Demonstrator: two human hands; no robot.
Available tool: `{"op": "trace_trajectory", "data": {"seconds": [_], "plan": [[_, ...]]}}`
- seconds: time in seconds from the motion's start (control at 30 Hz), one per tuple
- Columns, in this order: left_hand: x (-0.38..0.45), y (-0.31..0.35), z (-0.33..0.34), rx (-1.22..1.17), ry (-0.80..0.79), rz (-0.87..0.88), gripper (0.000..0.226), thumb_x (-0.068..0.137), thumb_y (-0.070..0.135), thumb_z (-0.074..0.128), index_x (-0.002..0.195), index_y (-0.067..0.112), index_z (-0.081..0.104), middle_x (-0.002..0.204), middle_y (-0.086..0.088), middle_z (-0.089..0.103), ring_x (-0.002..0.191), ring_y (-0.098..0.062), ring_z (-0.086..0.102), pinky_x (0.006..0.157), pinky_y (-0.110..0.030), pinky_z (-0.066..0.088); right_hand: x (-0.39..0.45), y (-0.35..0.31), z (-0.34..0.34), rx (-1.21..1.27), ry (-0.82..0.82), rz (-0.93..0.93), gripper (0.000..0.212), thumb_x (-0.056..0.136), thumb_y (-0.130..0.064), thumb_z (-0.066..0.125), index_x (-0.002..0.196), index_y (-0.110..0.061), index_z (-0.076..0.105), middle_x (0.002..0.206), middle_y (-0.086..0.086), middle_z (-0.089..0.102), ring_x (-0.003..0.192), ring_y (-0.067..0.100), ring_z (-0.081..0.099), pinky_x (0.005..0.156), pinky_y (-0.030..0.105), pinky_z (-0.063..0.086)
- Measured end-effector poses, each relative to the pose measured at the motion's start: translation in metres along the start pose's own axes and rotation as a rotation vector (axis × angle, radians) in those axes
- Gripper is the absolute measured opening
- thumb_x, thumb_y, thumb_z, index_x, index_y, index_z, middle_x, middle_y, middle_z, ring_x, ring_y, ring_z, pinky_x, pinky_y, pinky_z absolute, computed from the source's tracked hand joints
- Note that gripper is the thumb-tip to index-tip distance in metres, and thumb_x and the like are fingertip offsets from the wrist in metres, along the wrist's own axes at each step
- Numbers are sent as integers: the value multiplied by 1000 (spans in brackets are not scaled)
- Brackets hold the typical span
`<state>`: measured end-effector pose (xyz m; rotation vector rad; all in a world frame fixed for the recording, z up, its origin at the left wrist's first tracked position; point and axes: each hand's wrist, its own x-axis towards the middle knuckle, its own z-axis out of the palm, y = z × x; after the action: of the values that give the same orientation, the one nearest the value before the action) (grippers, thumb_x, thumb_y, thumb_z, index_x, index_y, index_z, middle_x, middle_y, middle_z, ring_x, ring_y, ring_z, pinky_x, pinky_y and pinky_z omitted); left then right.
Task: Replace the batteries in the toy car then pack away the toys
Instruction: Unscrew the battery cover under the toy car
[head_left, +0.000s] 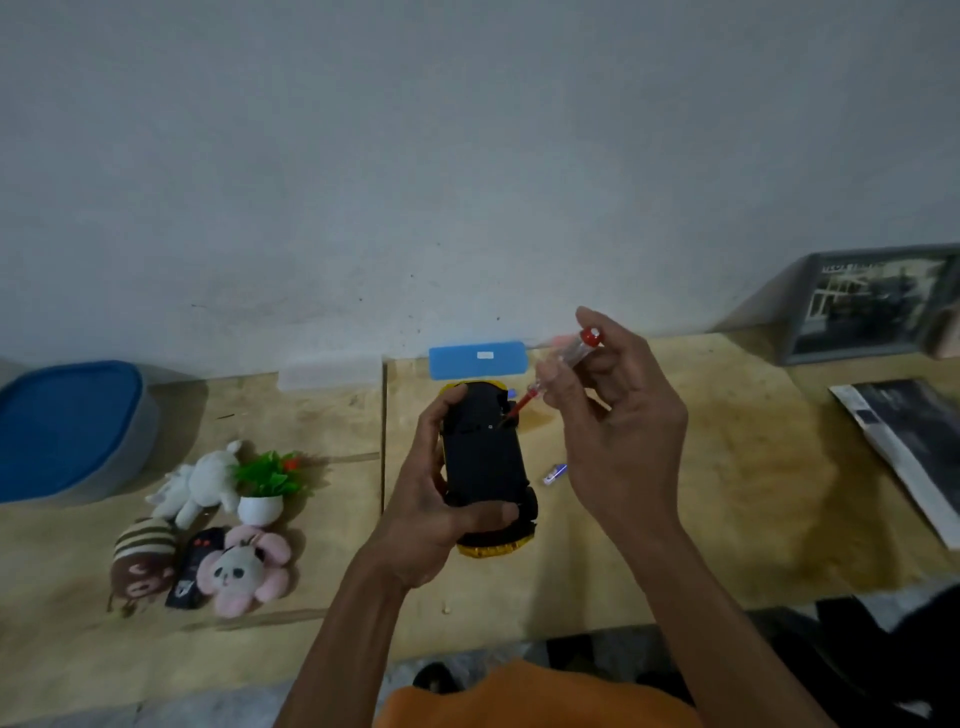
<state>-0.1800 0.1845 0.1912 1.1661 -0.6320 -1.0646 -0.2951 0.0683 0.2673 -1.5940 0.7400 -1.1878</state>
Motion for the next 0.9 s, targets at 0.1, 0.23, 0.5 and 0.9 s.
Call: {"op": "trace_trajectory", "data": {"seconds": [0.1, 0.23, 0.5, 0.9], "plan": [[11, 2, 14, 16, 19, 14, 98, 64, -4, 85, 142, 37, 43, 148, -2, 44, 123, -43, 55, 89, -53, 57, 15, 6, -9, 5, -12, -39, 41, 93, -16, 70, 132, -16, 59, 97, -5, 73, 89, 22, 74, 82, 46, 61], [20, 6, 29, 75, 90, 54, 99, 65, -14, 82, 140, 39, 45, 144, 6, 47, 119, -34, 60, 81, -47, 60, 29, 13, -19, 63, -30, -25, 46, 94, -12, 69, 138, -15, 56, 100, -1, 74, 94, 20, 74, 84, 45, 61], [20, 6, 36, 173, 190, 66, 108, 60, -8, 87, 144, 38, 38, 145, -5, 48, 112, -40, 64, 82, -54, 60, 49, 16, -24, 91, -140, -89, 47, 94, -8, 69, 138, -13, 54, 101, -4, 73, 95, 14, 73, 84, 31, 61], [12, 19, 5, 192, 212, 55, 109, 57, 3, 90, 146, 33, 35, 141, -1, 54, 108, -42, 65, 84, -64, 57, 41, 20, 13, 98, -215, -73, 46, 93, -7, 70, 136, -17, 55, 100, -4, 73, 94, 11, 72, 80, 16, 56]]}}
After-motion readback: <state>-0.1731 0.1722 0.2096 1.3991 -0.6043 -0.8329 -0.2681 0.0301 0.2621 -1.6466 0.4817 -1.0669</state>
